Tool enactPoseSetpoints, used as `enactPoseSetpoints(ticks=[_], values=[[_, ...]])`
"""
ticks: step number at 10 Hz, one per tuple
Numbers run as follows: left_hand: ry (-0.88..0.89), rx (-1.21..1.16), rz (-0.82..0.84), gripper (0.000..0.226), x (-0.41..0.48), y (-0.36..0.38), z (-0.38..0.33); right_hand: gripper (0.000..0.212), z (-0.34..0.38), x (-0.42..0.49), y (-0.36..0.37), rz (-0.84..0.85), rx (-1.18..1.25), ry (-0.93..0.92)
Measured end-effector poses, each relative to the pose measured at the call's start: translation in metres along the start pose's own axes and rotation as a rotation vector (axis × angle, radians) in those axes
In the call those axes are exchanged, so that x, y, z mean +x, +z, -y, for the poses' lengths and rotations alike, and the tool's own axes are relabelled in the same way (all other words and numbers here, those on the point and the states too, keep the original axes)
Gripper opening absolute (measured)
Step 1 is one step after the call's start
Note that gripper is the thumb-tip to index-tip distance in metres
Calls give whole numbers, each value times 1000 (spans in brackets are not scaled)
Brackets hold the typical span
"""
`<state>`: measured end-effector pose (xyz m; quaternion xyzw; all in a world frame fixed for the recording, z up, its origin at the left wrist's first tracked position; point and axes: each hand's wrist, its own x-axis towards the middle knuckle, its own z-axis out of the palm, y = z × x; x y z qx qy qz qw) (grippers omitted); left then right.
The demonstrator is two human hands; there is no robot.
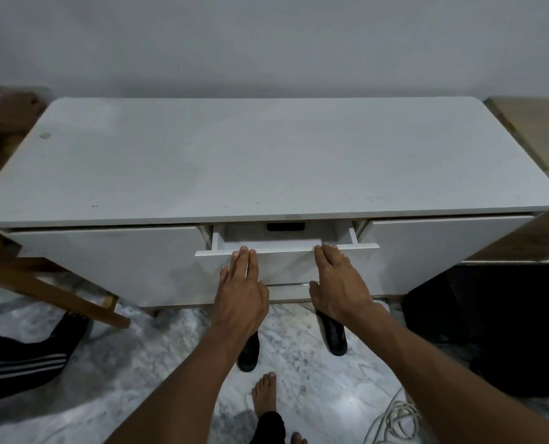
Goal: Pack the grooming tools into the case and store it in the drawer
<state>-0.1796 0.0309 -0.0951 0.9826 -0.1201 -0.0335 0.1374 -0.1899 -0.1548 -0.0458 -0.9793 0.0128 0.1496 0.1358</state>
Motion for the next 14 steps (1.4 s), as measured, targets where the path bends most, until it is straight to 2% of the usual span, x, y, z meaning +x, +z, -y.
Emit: enactPoseSetpoints(ticks=[4, 8, 9, 11, 12, 13, 14], values=[[37, 48, 11, 66, 44, -5, 12, 74, 4, 41, -14, 11, -10, 19], [54, 89, 74, 79, 62, -8, 18, 79, 5, 56, 1, -152, -67, -11], [61, 65, 44, 82, 60, -2, 23, 78, 4, 60, 5, -150, -98, -20], [46, 67, 97, 85, 59, -6, 23, 79, 2, 55, -4, -112, -57, -56], [44, 16, 123, 80, 62, -16, 20, 81, -3, 55, -16, -36, -34, -67], [-8, -85, 121, 69, 63, -22, 21, 73, -9, 49, -28, 19, 86, -15], [6, -130, 127, 66, 35, -22, 25, 46, -14, 31, -37, -187, 178, 1]])
